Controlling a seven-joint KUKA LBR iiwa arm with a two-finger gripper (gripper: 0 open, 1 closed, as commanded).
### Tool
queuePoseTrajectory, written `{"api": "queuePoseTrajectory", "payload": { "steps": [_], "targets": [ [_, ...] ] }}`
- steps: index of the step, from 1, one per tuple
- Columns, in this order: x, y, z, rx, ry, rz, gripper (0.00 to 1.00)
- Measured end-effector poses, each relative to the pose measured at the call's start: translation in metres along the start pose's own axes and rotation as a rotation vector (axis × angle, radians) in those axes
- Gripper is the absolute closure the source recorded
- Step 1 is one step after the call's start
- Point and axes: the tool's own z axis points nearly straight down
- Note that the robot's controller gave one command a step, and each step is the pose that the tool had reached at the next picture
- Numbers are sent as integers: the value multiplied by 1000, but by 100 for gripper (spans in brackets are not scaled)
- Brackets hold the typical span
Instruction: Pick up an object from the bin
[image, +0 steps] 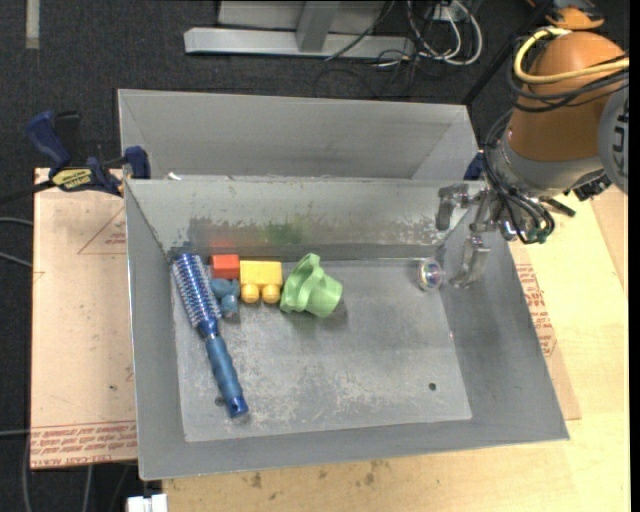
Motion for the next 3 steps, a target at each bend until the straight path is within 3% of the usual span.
{"api": "queuePoseTrajectory", "payload": {
  "steps": [1,2,3],
  "targets": [
    [0,104,49,-5,4,52,0],
    [-15,162,105,-4,4,36,0],
    [1,160,152,-2,3,-145,0]
  ]
}}
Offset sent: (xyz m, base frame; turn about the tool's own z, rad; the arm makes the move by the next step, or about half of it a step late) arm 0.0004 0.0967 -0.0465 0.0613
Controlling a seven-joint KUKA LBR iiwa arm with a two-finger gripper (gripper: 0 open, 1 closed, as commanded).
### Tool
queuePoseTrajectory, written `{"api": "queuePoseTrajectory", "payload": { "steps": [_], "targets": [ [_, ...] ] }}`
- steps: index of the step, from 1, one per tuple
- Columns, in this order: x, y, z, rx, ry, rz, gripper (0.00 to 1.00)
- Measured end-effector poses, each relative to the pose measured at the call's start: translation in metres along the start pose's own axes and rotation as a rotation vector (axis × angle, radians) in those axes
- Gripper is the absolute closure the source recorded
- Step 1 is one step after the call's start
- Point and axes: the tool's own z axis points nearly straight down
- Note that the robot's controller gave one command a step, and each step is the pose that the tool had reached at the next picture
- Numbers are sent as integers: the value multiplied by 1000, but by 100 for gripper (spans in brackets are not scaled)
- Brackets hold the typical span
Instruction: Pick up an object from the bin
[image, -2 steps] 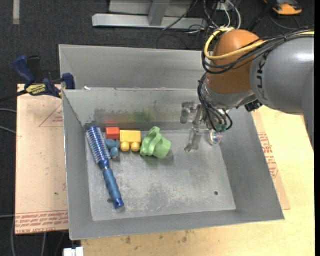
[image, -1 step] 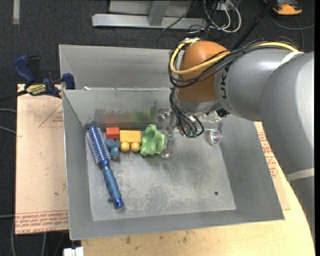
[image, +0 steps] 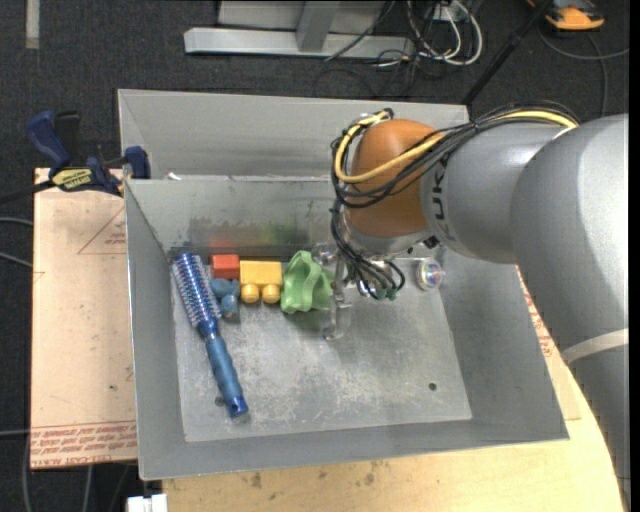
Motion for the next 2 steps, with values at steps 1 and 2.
{"api": "queuePoseTrajectory", "payload": {
  "steps": [1,2],
  "targets": [
    [-1,0,-2,1,-4,0,100],
    [36,3,-162,1,-12,23,100]
  ]
}}
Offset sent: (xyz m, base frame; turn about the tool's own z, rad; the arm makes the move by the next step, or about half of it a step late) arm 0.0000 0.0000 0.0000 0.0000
